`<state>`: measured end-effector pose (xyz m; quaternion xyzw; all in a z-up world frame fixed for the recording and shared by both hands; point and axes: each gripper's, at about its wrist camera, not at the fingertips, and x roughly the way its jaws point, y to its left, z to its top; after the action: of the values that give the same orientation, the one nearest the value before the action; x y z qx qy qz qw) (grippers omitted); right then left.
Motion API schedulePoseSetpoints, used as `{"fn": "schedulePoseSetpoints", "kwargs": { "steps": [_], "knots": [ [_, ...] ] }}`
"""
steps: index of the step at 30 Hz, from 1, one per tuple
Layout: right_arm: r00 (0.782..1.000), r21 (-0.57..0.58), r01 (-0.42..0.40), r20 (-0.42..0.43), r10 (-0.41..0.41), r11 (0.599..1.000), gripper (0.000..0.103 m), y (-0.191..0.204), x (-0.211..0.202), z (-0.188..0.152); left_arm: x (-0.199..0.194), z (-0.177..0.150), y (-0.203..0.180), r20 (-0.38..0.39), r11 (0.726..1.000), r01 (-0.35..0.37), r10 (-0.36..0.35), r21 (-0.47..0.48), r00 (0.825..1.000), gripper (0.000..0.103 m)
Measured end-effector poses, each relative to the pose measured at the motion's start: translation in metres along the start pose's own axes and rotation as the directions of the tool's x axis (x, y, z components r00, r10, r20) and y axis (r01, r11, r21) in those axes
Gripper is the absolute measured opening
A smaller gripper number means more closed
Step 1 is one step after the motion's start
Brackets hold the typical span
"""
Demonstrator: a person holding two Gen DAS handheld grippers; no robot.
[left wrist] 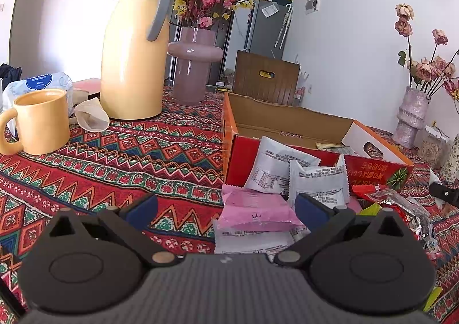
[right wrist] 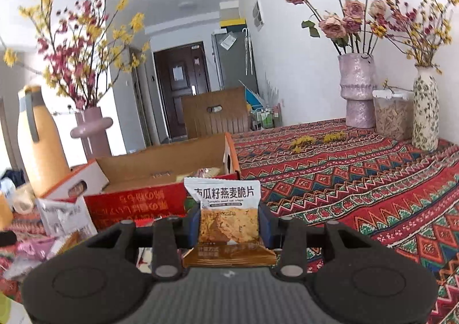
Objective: Organize snacks
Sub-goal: 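Lift the oat crisp packet with the right gripper while the left grasps another white packet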
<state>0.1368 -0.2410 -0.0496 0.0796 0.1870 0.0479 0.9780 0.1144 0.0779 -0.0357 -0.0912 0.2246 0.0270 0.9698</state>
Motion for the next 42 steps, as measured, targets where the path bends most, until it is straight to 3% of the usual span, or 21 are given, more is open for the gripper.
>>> {"fn": "schedulePoseSetpoints", "kwargs": {
  "steps": [9, 15, 21, 28, 31, 34, 38, 42],
  "knots": [
    [0.999, 0.061, -0.028, -0.025, 0.03, 0.998, 0.04, -0.009, 0.005, -0.001, 0.003, 0.001, -0.001, -0.02, 1.0, -0.014, 0.014, 0.007, 1.0, 0.103],
    [0.999, 0.078, -0.032, -0.034, 0.035, 0.996, 0.04, -0.012, 0.006, -0.002, 0.01, 0.006, -0.01, -0.131, 0.999, -0.012, 0.019, 0.053, 0.991, 0.103],
    [0.999, 0.087, -0.041, -0.032, 0.044, 0.995, 0.04, -0.013, 0.007, -0.001, 0.023, 0.011, -0.032, -0.247, 0.994, -0.021, 0.046, 0.104, 0.968, 0.103],
    [0.998, 0.099, -0.055, -0.023, 0.057, 0.994, 0.04, -0.015, 0.006, -0.002, 0.053, 0.006, -0.042, -0.391, 0.986, -0.107, 0.148, 0.125, 0.909, 0.103],
    [0.998, 0.105, -0.063, -0.02, 0.065, 0.992, 0.04, -0.017, 0.005, -0.002, 0.054, 0.004, -0.044, -0.383, 0.983, -0.126, 0.169, 0.133, 0.908, 0.103],
    [0.997, 0.11, -0.07, -0.018, 0.073, 0.991, 0.04, -0.018, 0.005, -0.002, 0.051, 0.002, -0.045, -0.373, 0.983, -0.123, 0.167, 0.138, 0.913, 0.097],
    [0.997, 0.115, -0.078, -0.014, 0.08, 0.99, 0.04, -0.019, 0.005, -0.003, 0.041, 0.004, -0.047, -0.359, 0.984, -0.104, 0.151, 0.147, 0.921, 0.072],
    [0.996, 0.117, -0.083, -0.011, 0.085, 0.99, 0.04, -0.019, 0.004, -0.003, 0.038, 0.004, -0.048, -0.349, 0.982, -0.103, 0.152, 0.157, 0.925, 0.063]
  ]
}}
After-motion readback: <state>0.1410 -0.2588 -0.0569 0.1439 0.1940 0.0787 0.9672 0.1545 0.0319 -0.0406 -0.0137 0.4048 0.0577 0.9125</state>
